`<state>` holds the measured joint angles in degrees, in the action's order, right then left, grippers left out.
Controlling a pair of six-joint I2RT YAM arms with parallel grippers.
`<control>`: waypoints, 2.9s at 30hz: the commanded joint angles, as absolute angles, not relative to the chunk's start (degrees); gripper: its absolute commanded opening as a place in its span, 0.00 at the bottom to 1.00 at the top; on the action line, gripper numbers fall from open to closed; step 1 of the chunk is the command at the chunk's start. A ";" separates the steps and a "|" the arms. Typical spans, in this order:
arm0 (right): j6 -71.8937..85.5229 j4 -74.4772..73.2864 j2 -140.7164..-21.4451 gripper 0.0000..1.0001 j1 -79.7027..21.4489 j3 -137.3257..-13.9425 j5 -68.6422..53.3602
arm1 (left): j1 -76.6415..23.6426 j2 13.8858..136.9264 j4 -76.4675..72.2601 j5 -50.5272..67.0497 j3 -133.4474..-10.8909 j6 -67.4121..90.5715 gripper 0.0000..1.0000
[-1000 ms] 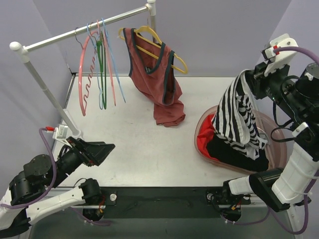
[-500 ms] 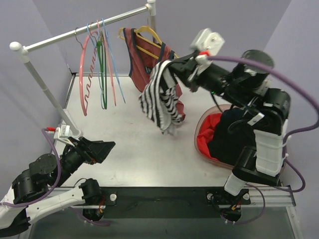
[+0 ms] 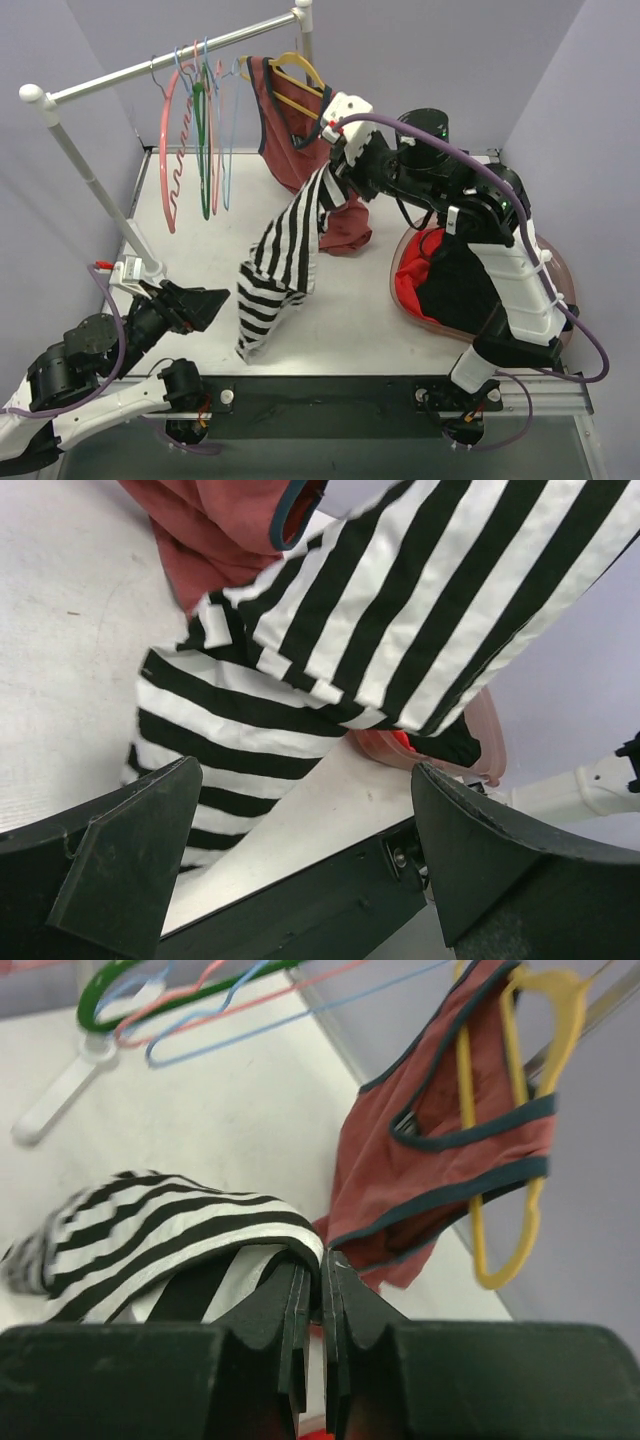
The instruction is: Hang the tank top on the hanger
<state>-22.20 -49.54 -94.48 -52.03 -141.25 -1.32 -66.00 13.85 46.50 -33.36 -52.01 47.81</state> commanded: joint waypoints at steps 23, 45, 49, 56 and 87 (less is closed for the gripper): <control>-11.41 -52.55 -90.88 0.71 -31.55 -112.24 -11.31 | -66.53 34.25 44.56 -23.30 -45.87 47.56 0.97; -45.88 -67.50 -72.69 0.79 -37.00 -84.91 -50.01 | -45.44 73.82 40.08 11.87 -48.34 24.35 0.59; -46.06 -64.96 -68.48 0.79 -37.26 -77.45 -50.97 | -45.35 77.42 41.48 8.62 -48.16 24.78 0.58; -46.67 -58.02 -61.97 0.78 -40.42 -64.87 -49.67 | -45.00 82.17 39.12 5.80 -49.47 24.70 0.57; -32.71 2.63 -68.73 0.55 -61.26 -34.89 -6.77 | -41.66 59.33 38.67 17.58 -44.82 34.36 0.00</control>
